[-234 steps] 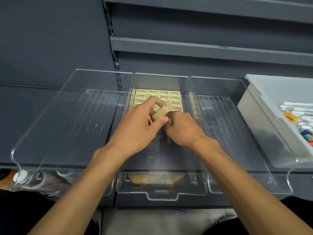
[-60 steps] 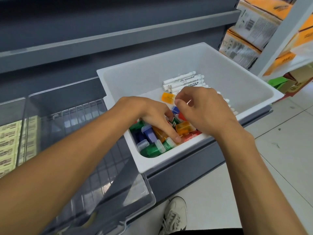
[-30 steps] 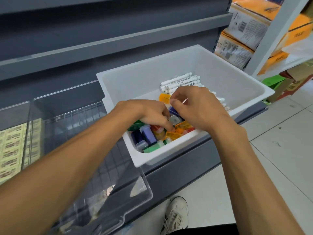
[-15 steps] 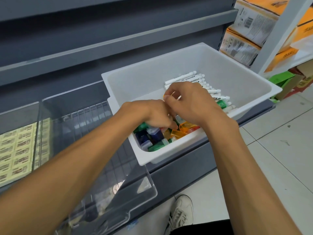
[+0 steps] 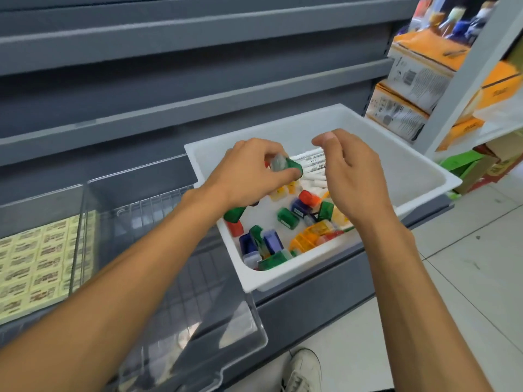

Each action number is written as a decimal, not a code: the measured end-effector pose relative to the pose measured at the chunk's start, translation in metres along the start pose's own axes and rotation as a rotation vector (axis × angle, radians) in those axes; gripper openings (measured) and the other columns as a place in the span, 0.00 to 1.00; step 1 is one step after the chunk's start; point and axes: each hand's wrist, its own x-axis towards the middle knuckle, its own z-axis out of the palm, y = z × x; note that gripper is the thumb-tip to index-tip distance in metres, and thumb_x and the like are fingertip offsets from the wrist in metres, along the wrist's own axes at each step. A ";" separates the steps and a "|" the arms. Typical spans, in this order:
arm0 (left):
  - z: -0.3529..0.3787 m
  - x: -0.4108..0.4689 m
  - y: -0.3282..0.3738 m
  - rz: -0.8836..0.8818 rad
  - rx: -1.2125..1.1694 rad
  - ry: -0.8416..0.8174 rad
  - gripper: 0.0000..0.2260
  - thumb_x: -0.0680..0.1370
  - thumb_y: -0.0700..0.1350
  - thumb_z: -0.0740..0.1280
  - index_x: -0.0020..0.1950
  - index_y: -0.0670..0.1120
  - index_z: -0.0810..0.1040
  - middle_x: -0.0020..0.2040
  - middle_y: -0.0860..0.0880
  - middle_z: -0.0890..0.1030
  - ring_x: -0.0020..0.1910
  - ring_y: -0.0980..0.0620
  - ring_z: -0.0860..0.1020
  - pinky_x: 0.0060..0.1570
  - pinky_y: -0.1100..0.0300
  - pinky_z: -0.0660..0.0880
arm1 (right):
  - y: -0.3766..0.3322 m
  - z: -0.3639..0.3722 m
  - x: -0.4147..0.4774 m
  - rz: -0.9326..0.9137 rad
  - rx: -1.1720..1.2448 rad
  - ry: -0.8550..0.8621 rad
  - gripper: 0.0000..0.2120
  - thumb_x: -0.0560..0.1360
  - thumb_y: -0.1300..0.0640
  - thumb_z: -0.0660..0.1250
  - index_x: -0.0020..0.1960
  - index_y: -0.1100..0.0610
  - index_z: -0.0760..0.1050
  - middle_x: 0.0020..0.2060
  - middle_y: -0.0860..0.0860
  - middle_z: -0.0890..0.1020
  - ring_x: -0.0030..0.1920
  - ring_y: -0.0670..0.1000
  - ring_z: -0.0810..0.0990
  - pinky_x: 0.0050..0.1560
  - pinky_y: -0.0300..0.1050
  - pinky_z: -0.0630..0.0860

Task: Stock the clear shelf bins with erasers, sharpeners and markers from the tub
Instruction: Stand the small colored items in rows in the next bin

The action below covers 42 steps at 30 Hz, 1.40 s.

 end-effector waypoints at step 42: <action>-0.127 -0.268 -0.126 -0.551 -1.041 0.653 0.18 0.78 0.51 0.68 0.43 0.35 0.77 0.37 0.34 0.76 0.34 0.39 0.76 0.35 0.52 0.78 | -0.172 0.183 -0.152 -0.316 0.321 -0.900 0.08 0.76 0.54 0.70 0.52 0.48 0.73 0.39 0.47 0.82 0.38 0.48 0.80 0.44 0.53 0.78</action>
